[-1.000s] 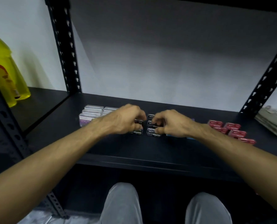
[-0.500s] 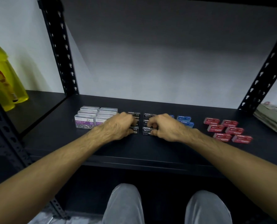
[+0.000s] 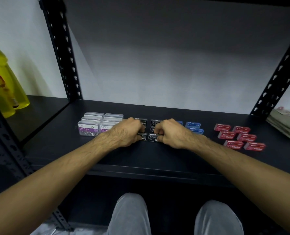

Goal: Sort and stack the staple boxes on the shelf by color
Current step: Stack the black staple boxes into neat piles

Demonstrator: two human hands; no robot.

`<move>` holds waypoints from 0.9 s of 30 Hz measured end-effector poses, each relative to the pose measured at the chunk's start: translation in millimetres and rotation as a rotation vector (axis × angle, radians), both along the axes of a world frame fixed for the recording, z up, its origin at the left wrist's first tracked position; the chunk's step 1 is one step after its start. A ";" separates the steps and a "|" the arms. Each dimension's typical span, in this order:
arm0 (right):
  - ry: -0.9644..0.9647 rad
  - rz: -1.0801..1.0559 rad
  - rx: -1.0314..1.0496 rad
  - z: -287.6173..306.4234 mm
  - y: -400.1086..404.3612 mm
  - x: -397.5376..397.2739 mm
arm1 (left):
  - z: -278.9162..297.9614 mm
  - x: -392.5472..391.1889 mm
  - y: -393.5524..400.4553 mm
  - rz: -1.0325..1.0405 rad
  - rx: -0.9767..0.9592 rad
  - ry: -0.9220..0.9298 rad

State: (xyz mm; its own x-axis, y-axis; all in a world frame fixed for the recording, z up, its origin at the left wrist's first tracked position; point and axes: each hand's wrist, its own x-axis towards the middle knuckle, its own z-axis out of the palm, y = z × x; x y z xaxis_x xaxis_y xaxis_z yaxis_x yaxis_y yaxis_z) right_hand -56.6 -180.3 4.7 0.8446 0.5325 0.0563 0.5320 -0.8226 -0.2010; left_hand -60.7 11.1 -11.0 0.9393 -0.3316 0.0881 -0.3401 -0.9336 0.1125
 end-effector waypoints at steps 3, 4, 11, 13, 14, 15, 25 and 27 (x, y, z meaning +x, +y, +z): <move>0.000 -0.004 0.007 -0.5 -0.1 -0.5 | 0.3 0.0 -1.5 -0.007 0.000 0.006; -0.002 -0.004 0.009 -0.7 -0.1 -0.5 | 0.2 0.0 -1.9 -0.009 0.000 0.007; -0.003 -0.004 0.010 -1.9 1.0 -0.2 | 2.8 -0.6 -4.9 -0.016 -0.010 0.006; -0.002 -0.004 0.012 -1.3 0.7 0.2 | 3.4 -0.7 -4.8 -0.022 -0.015 0.013; -0.002 -0.003 0.011 -0.7 1.0 0.6 | 3.6 -0.9 -4.5 -0.023 -0.013 0.014; -0.001 -0.003 0.011 -0.6 1.1 0.7 | 3.7 -1.3 -4.4 -0.023 -0.010 0.014; -0.007 0.005 0.018 -2.5 0.0 2.1 | 3.1 0.0 -4.3 -0.020 -0.001 0.009; -0.009 0.009 0.018 -2.7 0.1 2.4 | 3.3 0.2 -4.3 -0.018 0.000 0.012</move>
State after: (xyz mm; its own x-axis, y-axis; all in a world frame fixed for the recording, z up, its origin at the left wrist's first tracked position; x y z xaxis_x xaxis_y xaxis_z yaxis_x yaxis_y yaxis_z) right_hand -54.1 -180.3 2.0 0.8392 0.5388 0.0738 0.5412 -0.8140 -0.2111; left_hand -60.5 6.8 -7.7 0.9343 -0.3481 0.0772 -0.3552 -0.9274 0.1170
